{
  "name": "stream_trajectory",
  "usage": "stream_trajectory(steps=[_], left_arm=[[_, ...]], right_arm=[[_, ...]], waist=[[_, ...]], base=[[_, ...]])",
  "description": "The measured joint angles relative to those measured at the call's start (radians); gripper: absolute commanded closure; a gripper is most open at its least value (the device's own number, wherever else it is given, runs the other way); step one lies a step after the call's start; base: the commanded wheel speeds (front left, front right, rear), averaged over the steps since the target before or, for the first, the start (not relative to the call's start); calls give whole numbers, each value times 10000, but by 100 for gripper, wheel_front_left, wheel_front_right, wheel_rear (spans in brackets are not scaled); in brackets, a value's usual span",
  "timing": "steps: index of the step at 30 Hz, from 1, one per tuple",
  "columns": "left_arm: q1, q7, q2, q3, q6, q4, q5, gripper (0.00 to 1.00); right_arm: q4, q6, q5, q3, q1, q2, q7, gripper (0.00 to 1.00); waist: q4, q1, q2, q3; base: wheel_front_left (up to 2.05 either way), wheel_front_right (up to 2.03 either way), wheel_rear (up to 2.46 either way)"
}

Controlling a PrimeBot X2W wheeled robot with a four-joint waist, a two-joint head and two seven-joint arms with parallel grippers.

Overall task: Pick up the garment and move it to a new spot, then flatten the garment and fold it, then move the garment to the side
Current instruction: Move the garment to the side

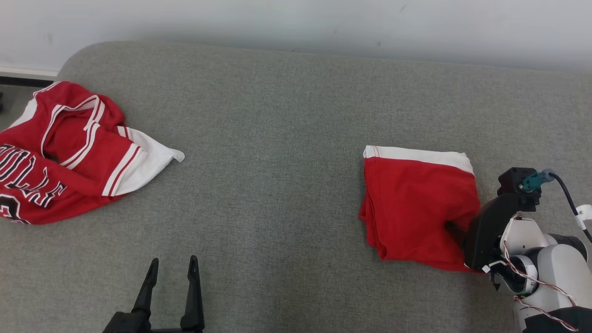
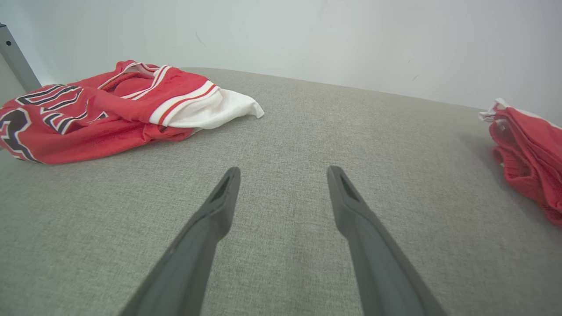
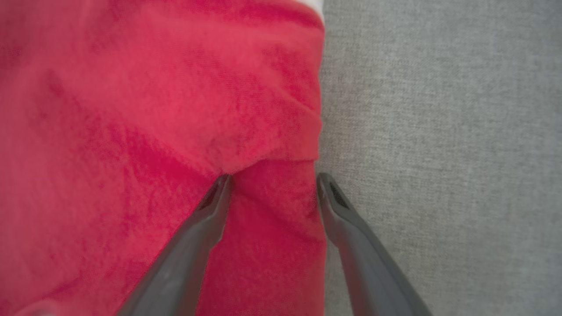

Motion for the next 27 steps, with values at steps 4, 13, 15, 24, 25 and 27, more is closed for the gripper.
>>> stream_trajectory(steps=[4,13,15,24,25,27], left_arm=[[-93,0,0,-59,38,-8,0,0],[-332,0,0,33,-8,-107,58,0],[-380,0,0,38,-19,-201,121,0],[-842,0,-6,203,-232,-857,596,0],[-903,0,-4,226,-278,-918,675,0],[-1038,0,-4,234,-370,-1055,869,0]], right_arm=[[69,0,-151,8,-77,-17,121,36],[230,2,-324,901,-639,-422,-500,100],[230,2,-343,1264,-833,-755,-583,100],[288,2,-136,2598,-1762,-2420,-970,100],[355,2,-69,2740,-1844,-2633,-1030,100],[491,2,-8,2905,-1996,-3001,-1145,100]], waist=[[39,-2,0,147],[-362,-2,0,367],[-539,-1,0,412],[-1689,-1,0,735],[-1843,-1,0,790],[-2145,-1,0,908]], base=[[0,0,0],[0,0,0],[0,0,0],[0,0,0],[0,0,0],[0,0,0]])
